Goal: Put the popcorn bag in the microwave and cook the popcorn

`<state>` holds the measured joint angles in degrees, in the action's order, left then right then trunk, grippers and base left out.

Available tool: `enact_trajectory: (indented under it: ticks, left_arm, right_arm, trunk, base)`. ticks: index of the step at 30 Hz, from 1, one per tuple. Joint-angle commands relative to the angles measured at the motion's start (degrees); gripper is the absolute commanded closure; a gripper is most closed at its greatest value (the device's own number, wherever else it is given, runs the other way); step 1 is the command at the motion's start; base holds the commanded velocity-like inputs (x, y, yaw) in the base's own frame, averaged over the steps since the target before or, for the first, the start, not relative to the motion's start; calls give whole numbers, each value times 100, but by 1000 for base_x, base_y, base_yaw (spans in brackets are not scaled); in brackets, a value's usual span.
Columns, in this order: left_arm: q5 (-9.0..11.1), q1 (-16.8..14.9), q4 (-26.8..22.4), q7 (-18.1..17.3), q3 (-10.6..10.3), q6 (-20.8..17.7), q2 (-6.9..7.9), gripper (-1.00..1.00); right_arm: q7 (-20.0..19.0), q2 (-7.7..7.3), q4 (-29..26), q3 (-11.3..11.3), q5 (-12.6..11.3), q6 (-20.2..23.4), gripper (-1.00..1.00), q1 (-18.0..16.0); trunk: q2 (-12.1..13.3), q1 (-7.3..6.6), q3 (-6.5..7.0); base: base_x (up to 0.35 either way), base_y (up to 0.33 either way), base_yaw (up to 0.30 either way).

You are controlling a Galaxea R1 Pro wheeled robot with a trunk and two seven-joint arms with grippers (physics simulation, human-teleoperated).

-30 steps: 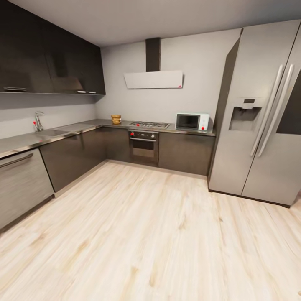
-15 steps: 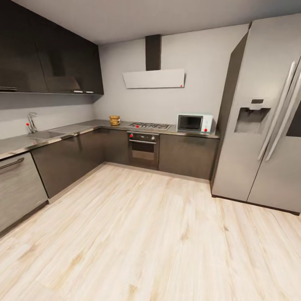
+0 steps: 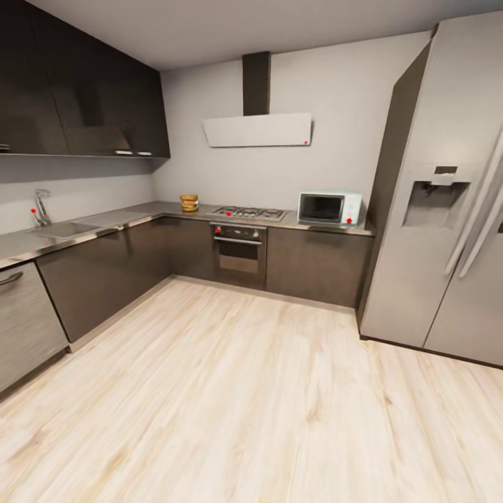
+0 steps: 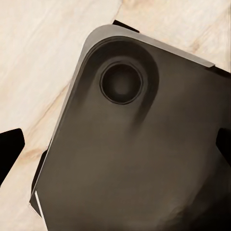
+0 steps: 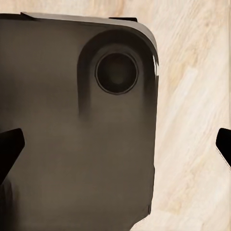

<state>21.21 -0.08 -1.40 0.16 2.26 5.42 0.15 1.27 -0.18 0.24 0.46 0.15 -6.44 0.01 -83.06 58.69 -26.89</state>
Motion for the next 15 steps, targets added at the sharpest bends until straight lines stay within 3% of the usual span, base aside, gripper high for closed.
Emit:
enact_trajectory:
  ticks: [1,15]
  left_arm:
    - [6,-1,-1,2,20,11,-3,-100]
    - [3,-1,-1,2,20,11,-7,-100]
  right_arm:
    - [13,0,3,4,2,-22,-100,-1]
    - [13,0,3,-2,-4,-41,-100,-1]
  trunk:
    - [-2,3,-4]
    - [-2,3,-4]
  base:
    - [324,0,0]
    - [324,0,0]
